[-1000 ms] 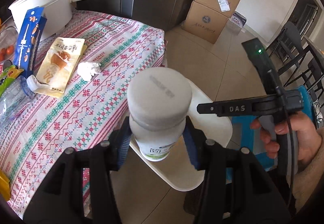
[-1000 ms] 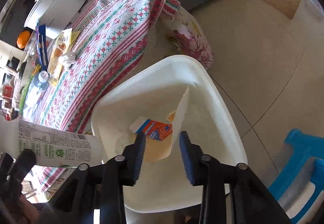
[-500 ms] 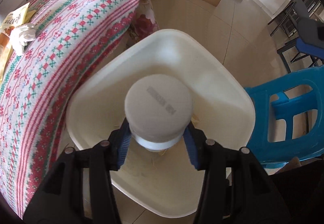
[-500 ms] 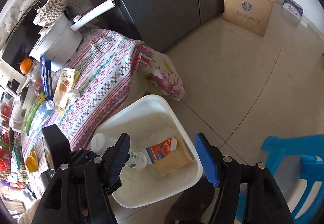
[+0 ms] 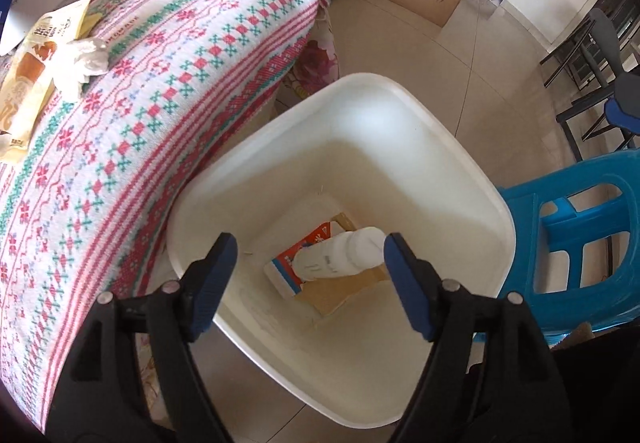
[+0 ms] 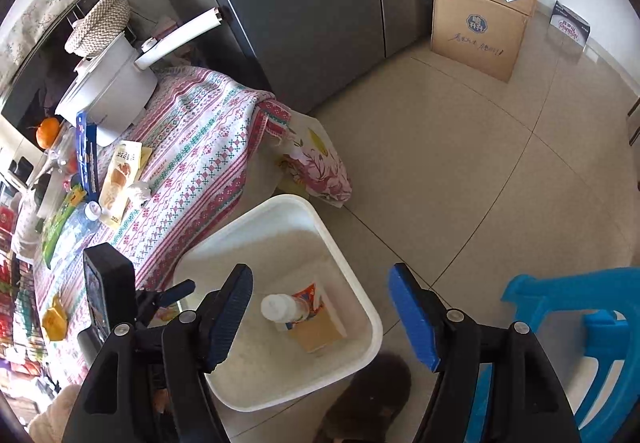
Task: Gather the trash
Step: 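Lower both tools over the white bin and open them to drop the items, then reach the left tool to the yellow snack wrapper and close on it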
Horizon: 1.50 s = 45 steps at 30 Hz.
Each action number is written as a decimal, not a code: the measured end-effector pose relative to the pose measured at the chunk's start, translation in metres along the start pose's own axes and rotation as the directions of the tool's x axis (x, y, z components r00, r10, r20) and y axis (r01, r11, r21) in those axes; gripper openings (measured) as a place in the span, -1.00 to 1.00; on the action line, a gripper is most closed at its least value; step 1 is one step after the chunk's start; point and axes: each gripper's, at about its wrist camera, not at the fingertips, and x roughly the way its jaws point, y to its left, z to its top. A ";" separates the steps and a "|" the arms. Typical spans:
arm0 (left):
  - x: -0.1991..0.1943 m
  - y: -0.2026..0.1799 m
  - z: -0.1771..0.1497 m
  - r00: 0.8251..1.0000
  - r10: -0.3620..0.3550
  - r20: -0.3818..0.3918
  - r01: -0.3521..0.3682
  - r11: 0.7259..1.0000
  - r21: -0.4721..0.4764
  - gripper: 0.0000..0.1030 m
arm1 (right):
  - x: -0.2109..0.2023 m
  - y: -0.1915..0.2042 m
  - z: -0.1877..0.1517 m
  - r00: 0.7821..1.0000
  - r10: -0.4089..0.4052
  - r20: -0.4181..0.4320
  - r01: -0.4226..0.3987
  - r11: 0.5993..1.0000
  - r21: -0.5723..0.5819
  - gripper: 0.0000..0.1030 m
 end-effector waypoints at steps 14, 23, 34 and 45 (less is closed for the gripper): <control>-0.105 0.063 -0.014 0.977 0.159 0.141 -0.153 0.987 -0.051 0.88 | -0.018 0.030 -0.006 0.996 0.012 0.087 -0.007 0.998 -0.066 0.59; -0.182 0.155 -0.054 0.928 0.327 0.178 -0.293 0.936 -0.195 0.95 | -0.029 0.088 -0.011 0.986 0.023 0.164 0.007 0.983 -0.185 0.63; -0.229 0.295 -0.135 0.863 0.495 0.104 -0.389 0.781 -0.489 0.97 | -0.022 0.170 -0.027 0.981 0.058 0.183 0.009 0.938 -0.348 0.66; -0.196 0.339 -0.174 0.976 0.215 0.032 -0.156 0.798 -0.583 0.95 | 0.002 0.248 -0.037 0.989 0.070 0.130 -0.001 0.885 -0.465 0.66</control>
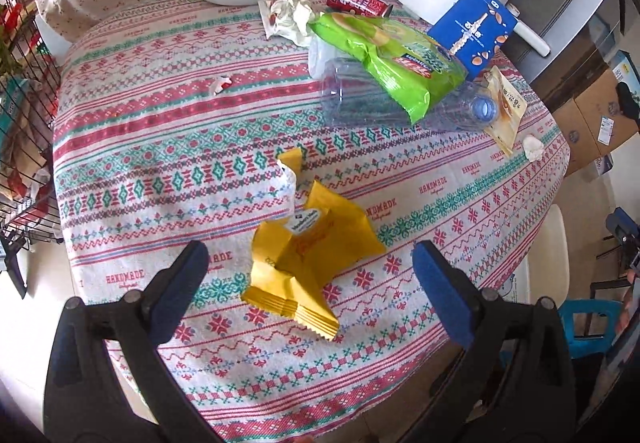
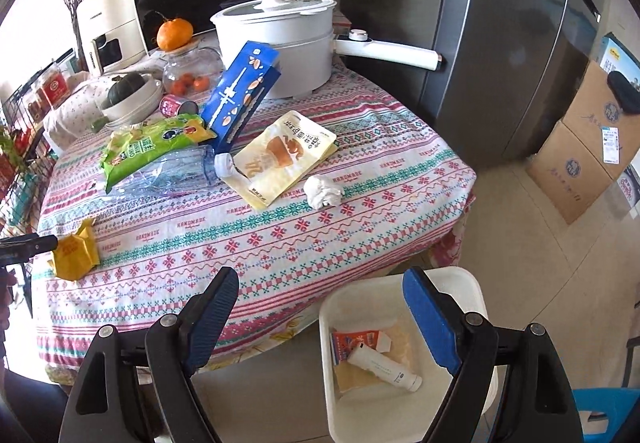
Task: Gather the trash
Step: 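Reach the left tool to the yellow snack wrapper and close on it, then lift the yellow wrapper with the left tool while the right tool grasps the crumpled tissue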
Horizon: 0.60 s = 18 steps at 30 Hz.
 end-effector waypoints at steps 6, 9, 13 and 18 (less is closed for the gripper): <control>0.023 0.007 0.000 0.994 -0.070 -0.084 0.065 0.996 -0.064 0.42 | 0.008 0.024 0.004 1.000 0.009 -0.009 -0.009 0.999 -0.038 0.66; 0.026 0.009 -0.002 0.992 -0.074 -0.100 0.066 0.995 -0.079 -0.06 | 0.010 0.027 0.003 1.000 0.010 -0.015 -0.011 0.999 -0.050 0.66; 0.025 0.010 -0.003 0.992 -0.081 -0.095 0.072 0.993 -0.094 -0.50 | 0.011 0.024 0.003 1.000 0.011 -0.020 -0.012 0.999 -0.049 0.66; -0.005 0.000 0.003 0.996 -0.090 0.011 0.090 0.994 -0.054 -0.74 | 0.016 0.011 0.014 1.000 0.003 -0.024 -0.004 0.998 -0.056 0.66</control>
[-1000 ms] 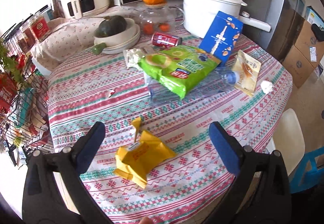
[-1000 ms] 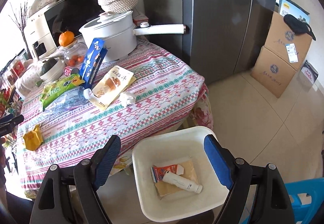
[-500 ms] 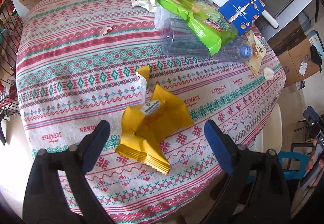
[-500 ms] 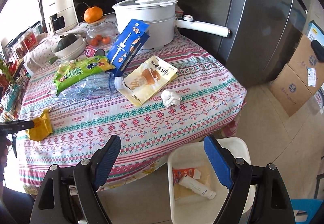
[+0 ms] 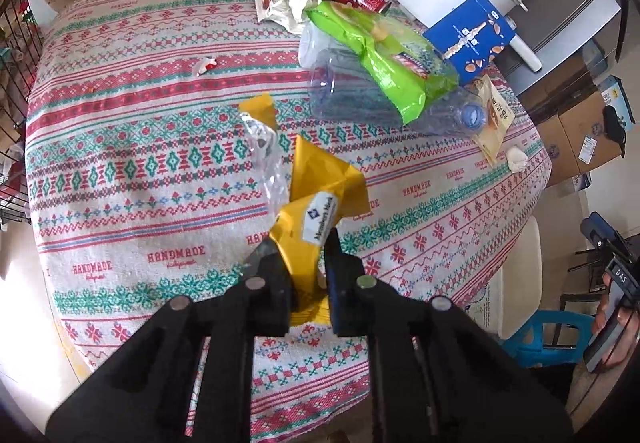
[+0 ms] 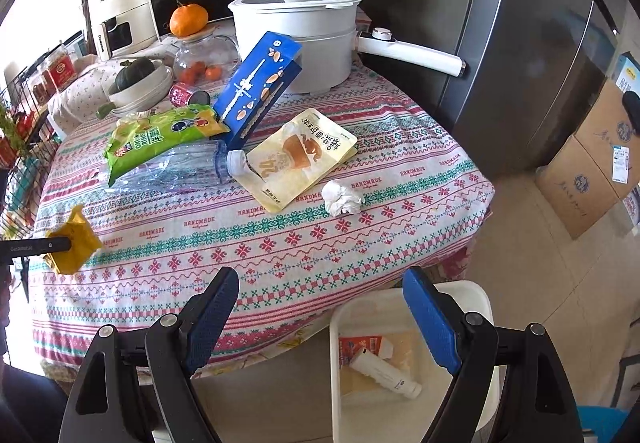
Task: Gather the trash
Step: 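Lift the yellow wrapper with the left tool while the right tool grasps the crumpled tissue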
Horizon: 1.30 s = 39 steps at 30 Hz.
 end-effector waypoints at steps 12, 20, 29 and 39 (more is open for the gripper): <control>-0.047 -0.036 0.010 0.978 -0.068 0.195 0.054 0.996 0.077 -0.79 | 0.091 -0.049 0.031 0.992 -0.004 -0.128 0.002 1.000 -0.017 0.66; -0.040 -0.055 0.015 0.976 -0.091 0.198 0.071 0.992 0.106 -0.79 | 0.128 -0.036 0.044 0.982 0.100 -0.159 -0.097 0.995 0.027 0.47; -0.028 -0.080 0.014 0.979 -0.078 0.191 0.046 0.985 0.166 -0.79 | 0.159 -0.027 0.052 0.978 0.115 -0.174 -0.106 0.992 0.062 0.11; -0.025 -0.089 0.013 0.977 -0.071 0.200 0.034 0.982 0.185 -0.79 | 0.170 -0.031 0.060 0.979 0.130 -0.154 -0.115 0.988 0.099 -0.57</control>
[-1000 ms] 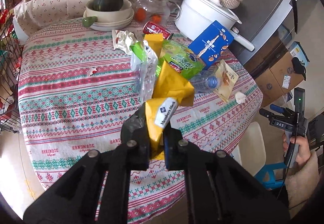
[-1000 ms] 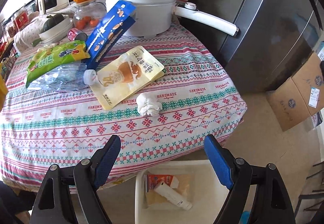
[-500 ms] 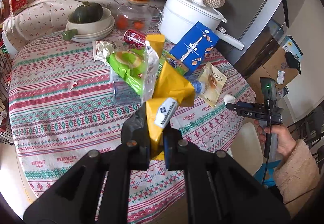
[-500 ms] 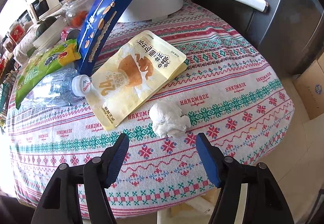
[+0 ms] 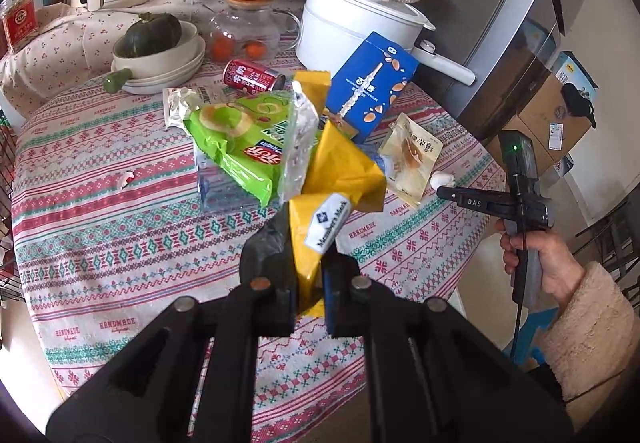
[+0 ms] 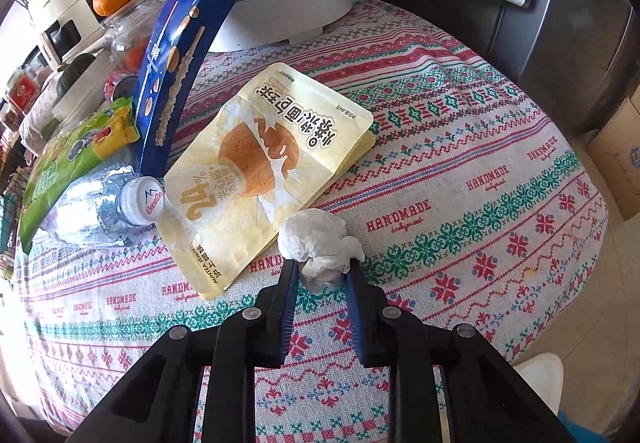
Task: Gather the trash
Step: 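Lift the yellow wrapper with the left tool while the right tool grasps the crumpled tissue, then carry both items over the white bin and open both tools to drop them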
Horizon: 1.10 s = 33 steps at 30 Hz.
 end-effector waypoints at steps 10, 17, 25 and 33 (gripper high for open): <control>-0.009 -0.015 0.000 0.999 -0.022 0.039 0.021 0.999 0.028 -0.80 | -0.059 -0.006 -0.009 0.994 0.068 0.089 -0.069 0.998 0.013 -0.61; -0.008 -0.056 -0.009 0.996 -0.071 0.044 0.067 0.992 0.104 -0.80 | -0.121 -0.014 -0.036 0.982 0.106 0.156 -0.113 0.993 0.032 -0.61; 0.003 -0.135 -0.037 0.987 -0.159 -0.004 0.155 0.955 0.251 -0.80 | -0.173 -0.038 -0.089 0.981 0.067 0.184 -0.081 0.994 0.067 -0.61; 0.036 -0.216 -0.077 0.975 -0.190 -0.119 0.221 0.895 0.387 -0.80 | -0.200 -0.091 -0.147 0.983 0.003 0.181 -0.031 0.988 0.154 -0.61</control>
